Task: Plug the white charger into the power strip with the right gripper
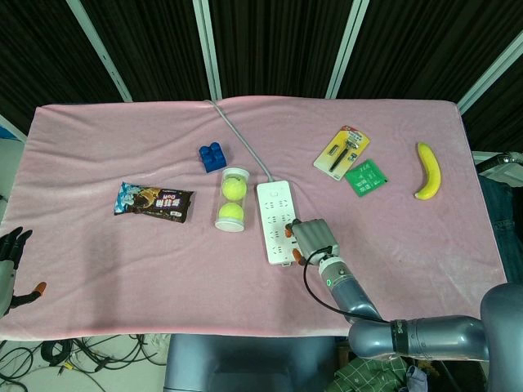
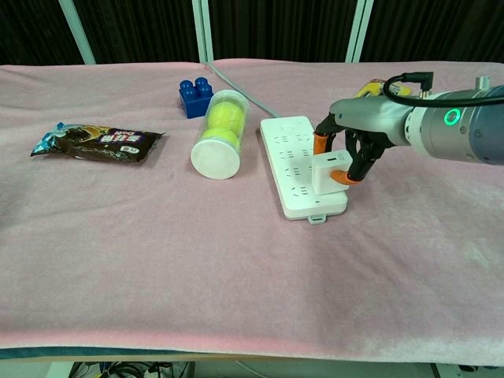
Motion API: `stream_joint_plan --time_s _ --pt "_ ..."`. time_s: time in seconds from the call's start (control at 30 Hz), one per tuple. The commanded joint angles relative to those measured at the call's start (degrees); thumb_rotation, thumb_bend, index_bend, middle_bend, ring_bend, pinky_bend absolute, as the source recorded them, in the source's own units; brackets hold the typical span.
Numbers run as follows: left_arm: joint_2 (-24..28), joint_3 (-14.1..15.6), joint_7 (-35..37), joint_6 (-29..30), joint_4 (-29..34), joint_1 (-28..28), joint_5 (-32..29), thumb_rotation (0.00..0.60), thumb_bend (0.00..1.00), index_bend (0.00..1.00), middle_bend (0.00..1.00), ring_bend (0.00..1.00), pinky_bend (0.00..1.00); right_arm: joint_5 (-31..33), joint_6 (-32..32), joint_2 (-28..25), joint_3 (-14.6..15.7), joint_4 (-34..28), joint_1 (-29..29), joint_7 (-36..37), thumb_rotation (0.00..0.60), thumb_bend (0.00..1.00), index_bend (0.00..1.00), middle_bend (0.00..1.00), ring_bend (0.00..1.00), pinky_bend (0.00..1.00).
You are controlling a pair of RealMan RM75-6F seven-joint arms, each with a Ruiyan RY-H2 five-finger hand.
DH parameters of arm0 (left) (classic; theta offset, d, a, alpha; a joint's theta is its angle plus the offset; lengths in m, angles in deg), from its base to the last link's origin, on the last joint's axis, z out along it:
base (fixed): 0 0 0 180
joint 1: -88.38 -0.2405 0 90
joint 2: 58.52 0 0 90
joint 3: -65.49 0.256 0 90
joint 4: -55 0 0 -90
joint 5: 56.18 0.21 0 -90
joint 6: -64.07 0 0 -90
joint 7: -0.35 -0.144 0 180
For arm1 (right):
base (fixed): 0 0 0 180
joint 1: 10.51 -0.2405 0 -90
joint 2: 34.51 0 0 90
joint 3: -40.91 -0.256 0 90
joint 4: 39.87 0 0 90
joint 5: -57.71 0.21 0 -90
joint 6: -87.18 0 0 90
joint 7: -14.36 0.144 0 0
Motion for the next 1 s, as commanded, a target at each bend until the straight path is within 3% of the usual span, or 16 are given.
stream_joint_plan --time_s 0.03,0.33,0.7,1.0 --pt "0.02 0.01 -0.08 -0.04 0.04 0.01 -0.07 0.6 0.24 0.0 0.0 0.0 0.06 0.71 0.33 -0.86 -0.04 -0.58 -0.3 -0.63 0.6 0.38 0.37 0.28 0.44 0.41" --pt "0.06 0.01 -0.26 -0.15 0.18 0.04 -0.31 0.6 0.24 0.0 0.0 0.0 0.06 2.82 -0.25 -4.3 -1.1 -3.76 -0.77 -0.1 0.6 0.38 0.37 0.33 0.46 0.41" --pt "0.07 0.08 -0.48 -0.07 0.33 0.01 -0.32 0.6 0.24 0.0 0.0 0.0 0.07 -1.19 2.24 -3.27 -0.69 -3.78 -0.16 1.12 0.6 0.5 0.6 0.54 0.62 0.55" --pt "0.14 0.05 -0.3 -0.04 0.33 -0.04 -0.41 0.6 0.24 0.0 0.0 0.0 0.07 -4.41 4.21 -0.52 -1.11 -1.25 0.56 2.42 0.6 0.52 0.66 0.59 0.66 0.57"
